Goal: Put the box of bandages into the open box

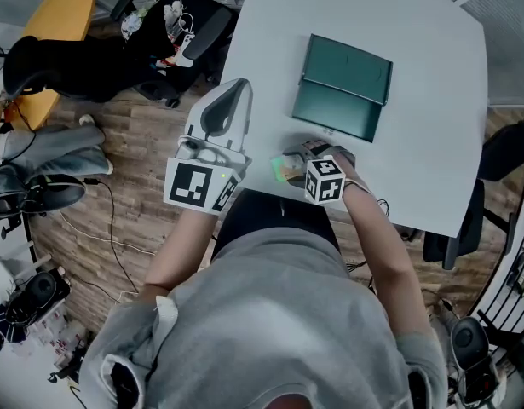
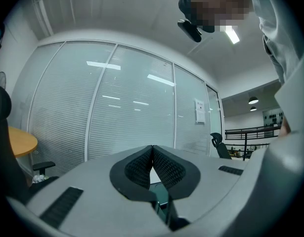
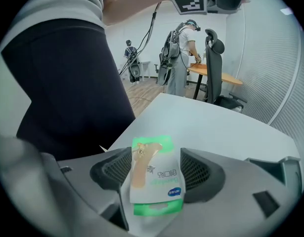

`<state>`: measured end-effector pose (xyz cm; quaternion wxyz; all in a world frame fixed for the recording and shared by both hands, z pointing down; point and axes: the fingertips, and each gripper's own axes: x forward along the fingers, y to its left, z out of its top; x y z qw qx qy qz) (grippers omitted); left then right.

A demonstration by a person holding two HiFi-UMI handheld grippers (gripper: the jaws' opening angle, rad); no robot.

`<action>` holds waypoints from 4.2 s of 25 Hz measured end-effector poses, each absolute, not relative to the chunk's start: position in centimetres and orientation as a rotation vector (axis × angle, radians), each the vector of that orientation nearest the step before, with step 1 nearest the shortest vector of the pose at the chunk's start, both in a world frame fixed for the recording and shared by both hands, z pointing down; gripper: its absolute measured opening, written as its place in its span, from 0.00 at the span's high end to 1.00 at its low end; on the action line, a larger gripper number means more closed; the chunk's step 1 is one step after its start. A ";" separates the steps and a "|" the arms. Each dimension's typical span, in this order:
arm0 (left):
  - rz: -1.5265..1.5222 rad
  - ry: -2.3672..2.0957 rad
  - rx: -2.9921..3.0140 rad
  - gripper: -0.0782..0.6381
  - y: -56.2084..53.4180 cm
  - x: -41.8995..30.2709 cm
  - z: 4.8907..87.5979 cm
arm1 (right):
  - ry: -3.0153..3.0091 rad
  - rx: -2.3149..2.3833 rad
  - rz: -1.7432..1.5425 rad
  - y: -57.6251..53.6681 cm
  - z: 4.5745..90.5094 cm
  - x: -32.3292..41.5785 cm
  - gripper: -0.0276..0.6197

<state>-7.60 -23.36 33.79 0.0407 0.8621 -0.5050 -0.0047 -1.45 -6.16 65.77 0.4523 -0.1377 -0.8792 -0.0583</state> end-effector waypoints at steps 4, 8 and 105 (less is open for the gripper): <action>-0.010 -1.544 2.642 0.87 -23.5 -7.7 33.9 | -2.182 -0.291 -0.079 -7.2 65.4 -0.8 0.55; -0.009 -1.538 2.639 0.87 -23.7 -7.9 34.1 | -2.158 -0.278 -0.029 -7.9 65.5 0.5 0.55; 0.021 -1.510 2.720 0.87 -24.7 -4.6 33.0 | -2.152 0.541 0.304 -24.1 62.6 12.6 0.54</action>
